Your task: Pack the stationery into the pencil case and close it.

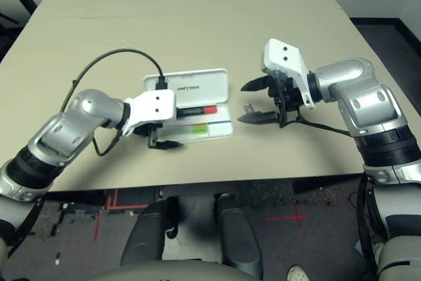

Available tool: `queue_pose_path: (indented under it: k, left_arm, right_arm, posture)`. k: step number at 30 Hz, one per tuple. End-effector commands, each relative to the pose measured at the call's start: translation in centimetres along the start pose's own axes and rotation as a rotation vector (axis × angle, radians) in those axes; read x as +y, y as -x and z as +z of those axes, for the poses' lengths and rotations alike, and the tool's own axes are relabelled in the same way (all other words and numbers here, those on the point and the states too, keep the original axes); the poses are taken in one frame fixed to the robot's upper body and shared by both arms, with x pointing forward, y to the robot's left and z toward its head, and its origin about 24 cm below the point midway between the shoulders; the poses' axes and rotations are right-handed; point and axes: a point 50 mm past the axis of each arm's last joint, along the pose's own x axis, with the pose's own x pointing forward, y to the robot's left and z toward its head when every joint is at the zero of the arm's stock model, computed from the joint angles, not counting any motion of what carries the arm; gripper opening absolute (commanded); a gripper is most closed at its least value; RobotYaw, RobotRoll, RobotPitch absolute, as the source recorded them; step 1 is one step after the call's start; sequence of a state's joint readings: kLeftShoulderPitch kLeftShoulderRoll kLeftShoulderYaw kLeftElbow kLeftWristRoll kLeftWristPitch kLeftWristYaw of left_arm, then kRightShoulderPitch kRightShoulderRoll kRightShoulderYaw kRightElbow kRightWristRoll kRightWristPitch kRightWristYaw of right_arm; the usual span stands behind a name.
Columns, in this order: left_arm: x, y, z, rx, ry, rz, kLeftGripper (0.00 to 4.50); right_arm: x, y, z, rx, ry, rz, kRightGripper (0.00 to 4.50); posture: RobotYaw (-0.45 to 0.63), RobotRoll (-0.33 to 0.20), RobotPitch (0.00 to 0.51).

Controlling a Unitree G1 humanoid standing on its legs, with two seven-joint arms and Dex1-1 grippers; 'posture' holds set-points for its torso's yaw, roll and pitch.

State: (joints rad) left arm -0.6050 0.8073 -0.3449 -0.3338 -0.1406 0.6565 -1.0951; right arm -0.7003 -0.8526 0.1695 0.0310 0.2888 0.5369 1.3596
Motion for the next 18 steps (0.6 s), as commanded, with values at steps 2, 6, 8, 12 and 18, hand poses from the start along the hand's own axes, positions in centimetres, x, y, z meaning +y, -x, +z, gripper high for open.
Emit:
queue_pose_path:
  k: [2, 6, 8, 12, 18]
  left_arm:
    - [0.0, 2.8, 0.5, -0.047, -0.002, 0.036, 4.47]
    - [-0.3, 4.8, 0.7, -0.069, -0.013, 0.063, 4.47]
    - [-0.5, 5.5, 0.9, -0.085, -0.022, 0.064, 4.47]
    - [-1.0, 6.5, 1.4, -0.110, -0.048, 0.054, 4.47]
    - [-1.8, 6.8, 2.0, -0.138, -0.079, 0.019, 4.47]
  right_arm:
    - [0.5, 1.3, 0.1, -0.037, -0.040, -0.037, 4.50]
    - [0.9, 2.1, -0.1, -0.047, -0.099, -0.094, 4.50]
    - [0.8, 2.3, -0.2, -0.048, -0.147, -0.155, 4.50]
    - [0.8, 2.4, 0.0, -0.069, -0.240, -0.257, 4.50]
    - [1.4, 2.1, -0.5, 0.049, -0.405, -0.408, 4.50]
  posture:
    - [-0.03, 0.000, 0.205]
    - [-0.03, 0.000, 0.207]
    - [-0.03, 0.000, 0.208]
    - [-0.03, 0.000, 0.214]
    - [-0.04, 0.000, 0.221]
